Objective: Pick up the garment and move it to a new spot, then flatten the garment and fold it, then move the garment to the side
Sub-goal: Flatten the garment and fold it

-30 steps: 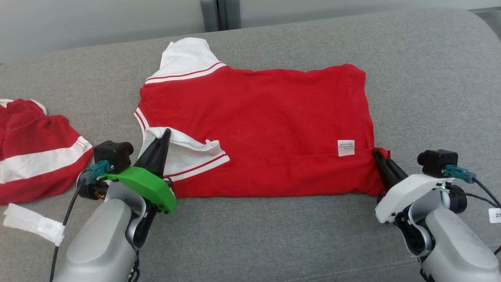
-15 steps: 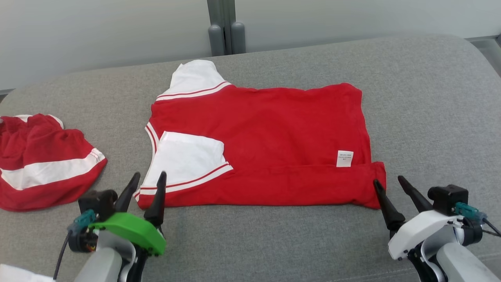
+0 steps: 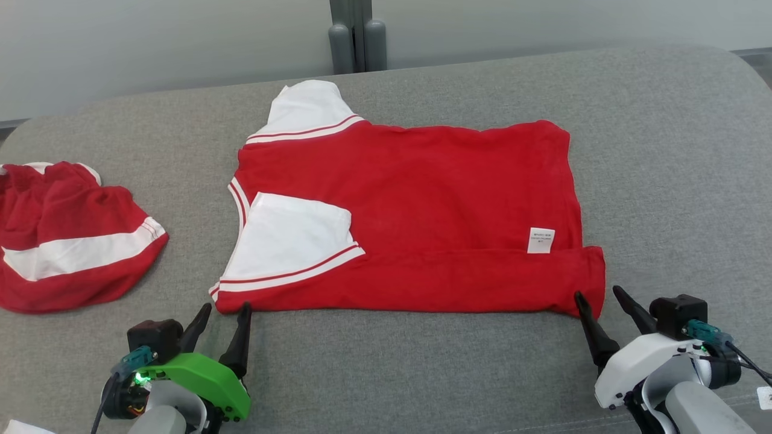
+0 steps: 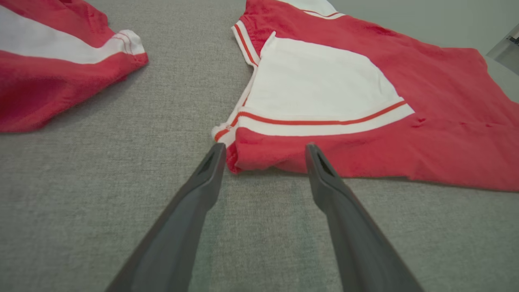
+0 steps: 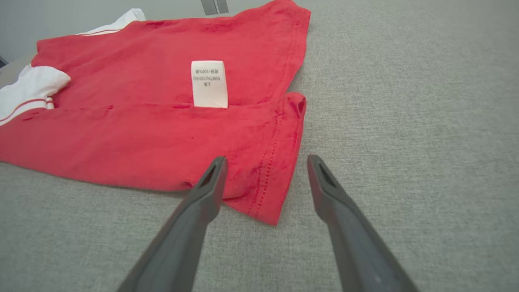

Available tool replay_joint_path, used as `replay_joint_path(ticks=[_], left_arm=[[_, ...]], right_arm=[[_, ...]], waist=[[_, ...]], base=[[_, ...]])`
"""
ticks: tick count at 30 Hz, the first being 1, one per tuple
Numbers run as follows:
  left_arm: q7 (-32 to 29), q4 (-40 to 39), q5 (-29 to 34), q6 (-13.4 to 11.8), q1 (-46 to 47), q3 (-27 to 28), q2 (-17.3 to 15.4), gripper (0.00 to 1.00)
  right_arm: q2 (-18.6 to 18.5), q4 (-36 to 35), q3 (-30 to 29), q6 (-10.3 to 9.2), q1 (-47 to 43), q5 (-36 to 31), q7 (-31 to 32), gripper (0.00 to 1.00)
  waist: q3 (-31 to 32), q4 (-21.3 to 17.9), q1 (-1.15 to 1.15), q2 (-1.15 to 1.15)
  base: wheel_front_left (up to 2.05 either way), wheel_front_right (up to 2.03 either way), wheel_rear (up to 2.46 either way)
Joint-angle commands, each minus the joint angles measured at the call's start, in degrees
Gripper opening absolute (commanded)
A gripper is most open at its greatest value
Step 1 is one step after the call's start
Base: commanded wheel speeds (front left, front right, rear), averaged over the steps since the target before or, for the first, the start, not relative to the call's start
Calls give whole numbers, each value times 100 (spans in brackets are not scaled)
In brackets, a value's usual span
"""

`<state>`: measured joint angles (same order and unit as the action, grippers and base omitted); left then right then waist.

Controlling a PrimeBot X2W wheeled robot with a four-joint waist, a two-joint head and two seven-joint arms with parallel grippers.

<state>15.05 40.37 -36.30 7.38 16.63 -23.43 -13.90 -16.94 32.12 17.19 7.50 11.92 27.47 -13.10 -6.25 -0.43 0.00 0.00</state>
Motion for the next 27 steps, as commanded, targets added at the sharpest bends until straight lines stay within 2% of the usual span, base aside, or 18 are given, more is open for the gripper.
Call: replay_joint_path(ticks=[1,9,10,12,13,14,15,20,27], left_arm=[[16,74,-49,21,142,-25,-13,100],[15,716,-157,21,573,-190,29,100],[14,788,-217,21,596,-237,60,96],[15,862,-286,21,663,-305,56,1],[15,879,-305,21,680,-339,57,0],[14,892,-342,21,680,-388,67,0],[15,900,-368,21,679,-415,67,0],[9,776,-474,21,630,-435,18,0],[9,134,-431,20,-63,-94,49,0]], right_arm=[[66,100,-12,-3,94,-58,29,100],[378,639,46,-4,397,-56,-24,100],[410,716,55,-3,420,-34,-26,100],[503,852,88,-4,443,35,-46,100],[541,896,124,-3,459,69,-50,74],[576,931,158,-2,480,121,-53,19],[593,957,185,-2,493,152,-59,0],[552,996,239,-4,553,300,-162,0],[291,595,208,-4,88,503,-204,0]], waist=[[-72,-25,0,0],[-270,-55,0,0],[-277,-63,0,0],[-286,-68,0,0],[-288,-67,0,0],[-284,-61,0,0],[-280,-57,0,0],[-140,5,0,0],[400,45,0,0]], base=[[0,0,0],[0,0,0],[0,0,0],[0,0,0],[0,0,0],[0,0,0],[0,0,0],[0,0,0],[0,0,0]])
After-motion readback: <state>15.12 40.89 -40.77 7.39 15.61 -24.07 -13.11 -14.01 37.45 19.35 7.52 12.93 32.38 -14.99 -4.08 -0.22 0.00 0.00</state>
